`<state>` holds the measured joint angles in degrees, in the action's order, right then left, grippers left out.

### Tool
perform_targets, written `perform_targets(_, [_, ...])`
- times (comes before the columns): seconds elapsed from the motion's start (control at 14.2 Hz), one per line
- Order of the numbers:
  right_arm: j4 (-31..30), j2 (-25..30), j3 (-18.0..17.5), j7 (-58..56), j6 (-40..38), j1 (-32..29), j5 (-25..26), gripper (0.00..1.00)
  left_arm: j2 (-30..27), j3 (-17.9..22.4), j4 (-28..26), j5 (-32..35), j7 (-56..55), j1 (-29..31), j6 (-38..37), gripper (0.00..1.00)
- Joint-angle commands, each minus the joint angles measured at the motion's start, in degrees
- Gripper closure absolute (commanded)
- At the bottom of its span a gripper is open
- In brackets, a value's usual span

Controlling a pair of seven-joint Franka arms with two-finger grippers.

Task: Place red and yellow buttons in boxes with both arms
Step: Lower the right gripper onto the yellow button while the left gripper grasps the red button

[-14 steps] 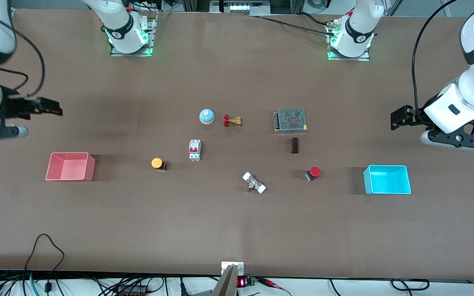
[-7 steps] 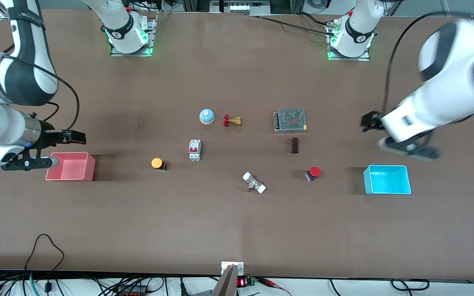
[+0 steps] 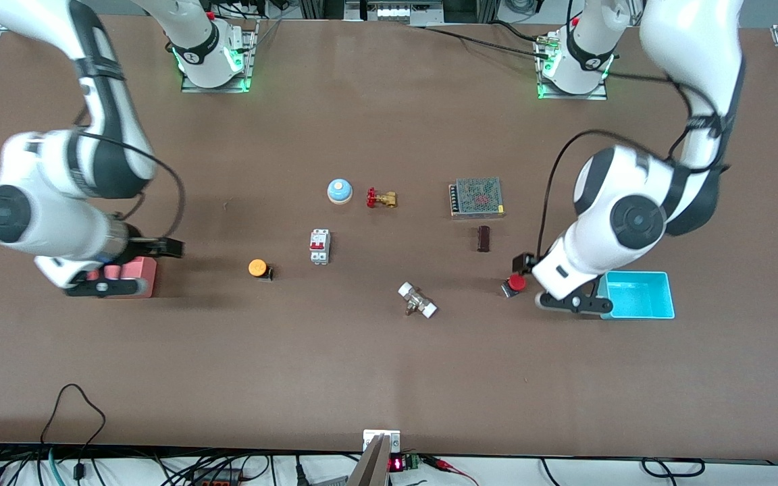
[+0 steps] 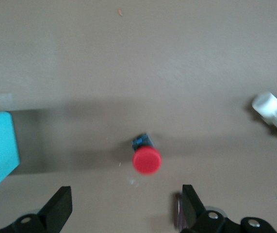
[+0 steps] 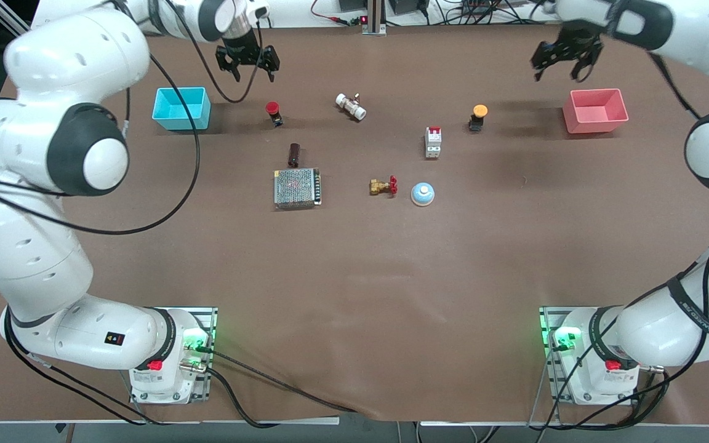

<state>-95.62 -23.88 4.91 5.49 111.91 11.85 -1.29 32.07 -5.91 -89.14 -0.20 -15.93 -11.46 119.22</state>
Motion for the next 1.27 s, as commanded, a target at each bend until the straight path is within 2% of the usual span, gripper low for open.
perform_targets(0.0, [-2.11, -0.72, 0.19, 5.39, 4.01, 3.17, -0.12, 0.0, 3.96, 0.28, 0.46, -0.59, -6.71, -0.14, 3.38, 0.0])
perform_targets(0.14, [-2.03, -2.82, 0.19, 9.26, 6.64, 6.06, -0.03, 0.0, 6.68, 0.54, 0.46, 0.55, -14.72, -1.72, 5.83, 0.0])
perform_targets(0.42, [-2.03, -4.5, 0.19, 11.56, 9.2, 7.92, -0.21, 0.0, 9.06, 0.72, -0.42, 0.73, -16.5, -1.8, 10.58, 0.0])
perform_targets(0.49, [-2.11, -4.94, 0.19, 11.83, 9.47, 8.1, -0.29, 0.0, 9.93, 0.63, -1.03, 0.73, -17.72, -1.72, 12.33, 0.04])
perform_targets(0.56, [-2.46, -5.21, 0.1, 12.09, 9.56, 8.02, -0.38, 0.0, 10.29, 0.63, -1.56, 0.64, -18.25, -1.72, 13.39, 0.12])
perform_targets(0.85, [-2.9, -5.21, 0.1, 12.88, 9.73, 8.02, -0.38, 0.0, 10.56, 0.46, -3.58, 0.11, -18.87, -1.81, 13.23, 0.27])
perform_targets(1.2, [-4.13, -6.17, 0.1, 15.94, 13.76, 8.81, -0.47, 0.0, 10.3, 0.19, -3.94, -0.06, -19.49, -1.81, 12.96, 0.57])
